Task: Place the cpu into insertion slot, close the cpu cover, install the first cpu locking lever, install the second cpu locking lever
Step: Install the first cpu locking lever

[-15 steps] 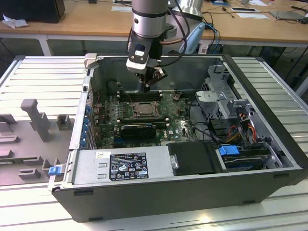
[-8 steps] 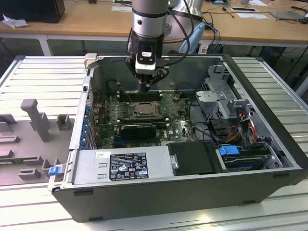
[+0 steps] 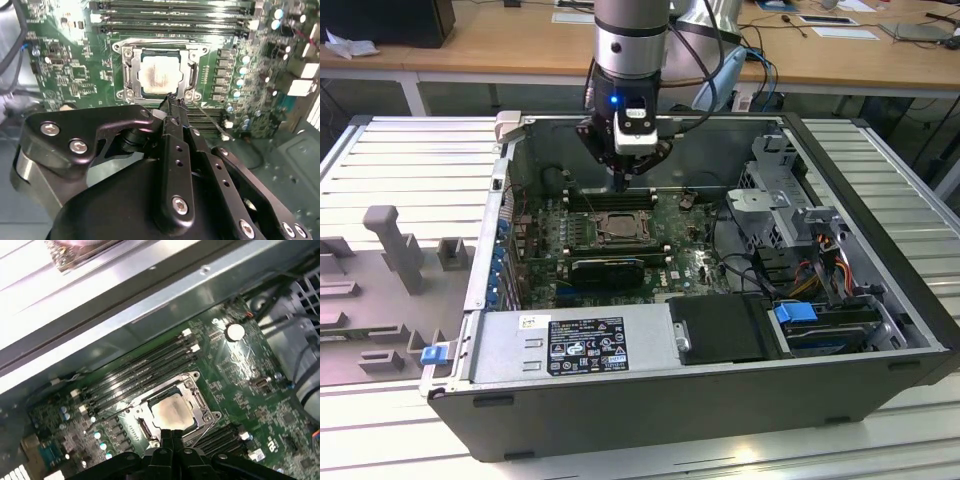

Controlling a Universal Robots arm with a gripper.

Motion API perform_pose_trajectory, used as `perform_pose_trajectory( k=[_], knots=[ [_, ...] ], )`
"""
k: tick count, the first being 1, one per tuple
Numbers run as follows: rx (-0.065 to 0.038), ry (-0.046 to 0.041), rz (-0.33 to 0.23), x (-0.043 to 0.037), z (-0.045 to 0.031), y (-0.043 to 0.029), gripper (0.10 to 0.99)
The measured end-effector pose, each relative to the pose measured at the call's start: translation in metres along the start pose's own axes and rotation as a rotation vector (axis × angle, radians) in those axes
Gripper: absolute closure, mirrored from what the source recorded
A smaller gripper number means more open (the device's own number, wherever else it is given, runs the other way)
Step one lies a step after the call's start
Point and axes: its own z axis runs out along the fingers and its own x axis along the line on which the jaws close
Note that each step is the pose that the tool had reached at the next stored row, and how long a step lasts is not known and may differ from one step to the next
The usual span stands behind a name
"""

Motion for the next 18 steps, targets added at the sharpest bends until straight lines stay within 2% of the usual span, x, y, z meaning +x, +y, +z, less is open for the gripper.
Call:
perform_pose_trajectory(
  k=[2,4,8,13,18],
  knots=[
    [0.001,0.0010,-0.042,0.0000,0.0001,0.0000,0.980],
    [0.002,0.0026,-0.114,0.0000,0.0004,0.0000,0.980],
    [0.004,0.0041,-0.200,0.0000,0.0009,0.0000,0.980],
    [0.005,0.0029,-0.387,0.0000,0.0021,-0.0001,0.980],
    [0.006,0.0048,-0.482,0.0000,0.0030,-0.0001,0.980]
  ],
)
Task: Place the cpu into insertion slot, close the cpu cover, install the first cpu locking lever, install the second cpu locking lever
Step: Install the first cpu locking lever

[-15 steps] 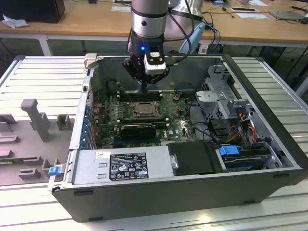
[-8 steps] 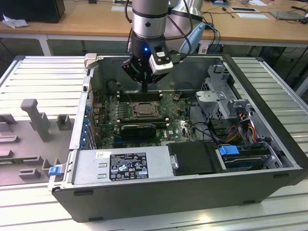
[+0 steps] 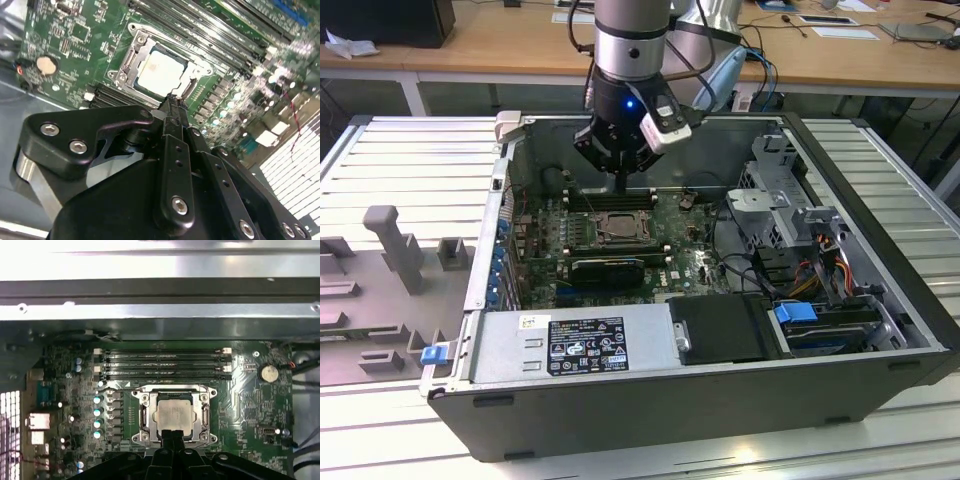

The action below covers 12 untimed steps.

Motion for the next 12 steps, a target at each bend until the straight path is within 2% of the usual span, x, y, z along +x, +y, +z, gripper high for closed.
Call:
perform_pose_trajectory(
  k=[3,6,7,9,11,12],
  knots=[
    [-0.001,-0.0022,-0.008,0.0048,0.0005,0.0000,0.980],
    [-0.005,-0.0083,-0.008,0.0161,0.0013,0.0003,0.980],
    [-0.006,-0.0105,-0.008,0.0208,0.0017,0.0003,0.980],
    [-0.008,-0.0154,-0.009,0.0356,0.0032,0.0006,0.980],
    [-0.009,-0.0171,-0.009,0.0458,0.0046,0.0007,0.980],
    [-0.009,-0.0180,-0.009,0.0542,0.0060,0.0009,0.980]
  ],
)
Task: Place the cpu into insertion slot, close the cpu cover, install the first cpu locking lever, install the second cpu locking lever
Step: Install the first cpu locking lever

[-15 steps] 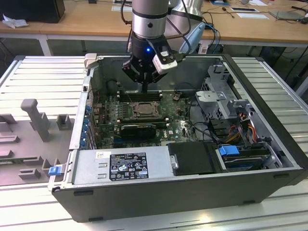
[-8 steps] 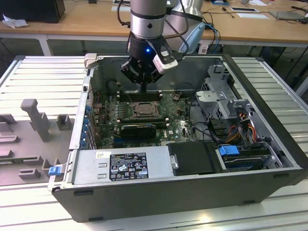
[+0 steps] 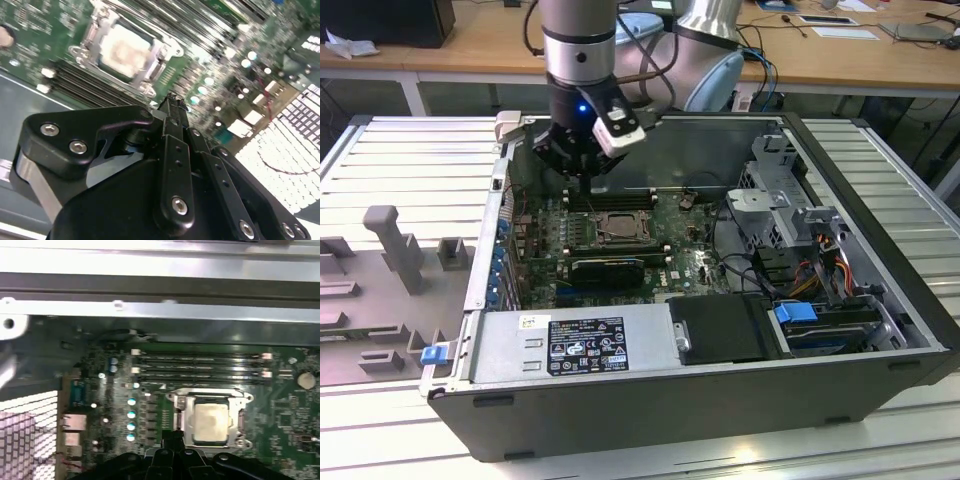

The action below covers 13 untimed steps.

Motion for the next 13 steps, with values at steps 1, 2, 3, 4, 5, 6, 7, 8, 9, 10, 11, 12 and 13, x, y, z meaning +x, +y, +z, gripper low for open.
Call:
perform_pose_trajectory(
  k=[1,2,3,4,5,6,7,8,9,10,11,12,13],
  knots=[
    [-0.001,-0.0002,0.000,0.0059,0.0011,0.0003,0.980],
    [-0.001,-0.0003,0.000,0.0088,0.0018,0.0007,0.980],
    [-0.001,-0.0003,0.000,0.0116,0.0027,0.0015,0.980],
    [-0.001,-0.0001,0.000,0.0136,0.0032,0.0025,0.980],
    [-0.001,-0.0001,0.000,0.0155,0.0040,0.0036,0.980],
    [-0.001,-0.0002,0.000,0.0169,0.0047,0.0047,0.980],
    [-0.001,-0.0002,0.000,0.0201,0.0069,0.0079,0.980],
    [-0.001,-0.0002,0.000,0.0214,0.0076,0.0092,0.980],
    [-0.002,-0.0002,0.000,0.0224,0.0084,0.0106,0.980],
    [-0.002,-0.0003,0.000,0.0237,0.0098,0.0139,0.980],
    [-0.003,-0.0002,0.000,0.0240,0.0111,0.0176,0.980],
    [-0.004,-0.0002,0.000,0.0239,0.0122,0.0210,0.980],
    [-0.004,-0.0003,0.000,0.0239,0.0127,0.0230,0.980]
  ],
)
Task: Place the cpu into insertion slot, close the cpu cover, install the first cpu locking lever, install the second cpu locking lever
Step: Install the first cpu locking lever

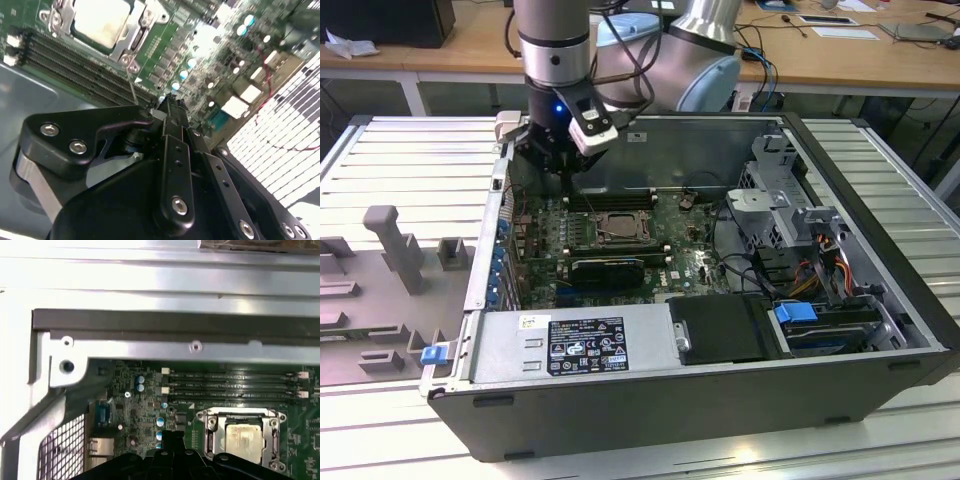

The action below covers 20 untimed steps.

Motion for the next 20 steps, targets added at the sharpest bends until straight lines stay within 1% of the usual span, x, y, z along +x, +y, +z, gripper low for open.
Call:
perform_pose_trajectory(
  k=[1,3,4,6,9,10,13,20],
  knots=[
    [0.000,0.0000,0.000,-0.0002,0.0006,0.0024,0.980],
    [0.000,0.0002,0.000,-0.0032,0.0012,0.0044,0.980],
    [0.000,0.0000,0.000,-0.0093,0.0016,0.0049,0.980],
    [0.000,0.0000,0.000,-0.0162,0.0020,0.0050,0.980],
    [0.000,0.0001,0.000,-0.0297,0.0024,0.0050,0.980],
    [0.000,0.0001,0.000,-0.0322,0.0025,0.0050,0.980],
    [0.000,0.0001,0.000,-0.0363,0.0027,0.0048,0.980],
    [0.000,0.0000,0.000,-0.0398,0.0032,0.0047,0.980]
  ],
)
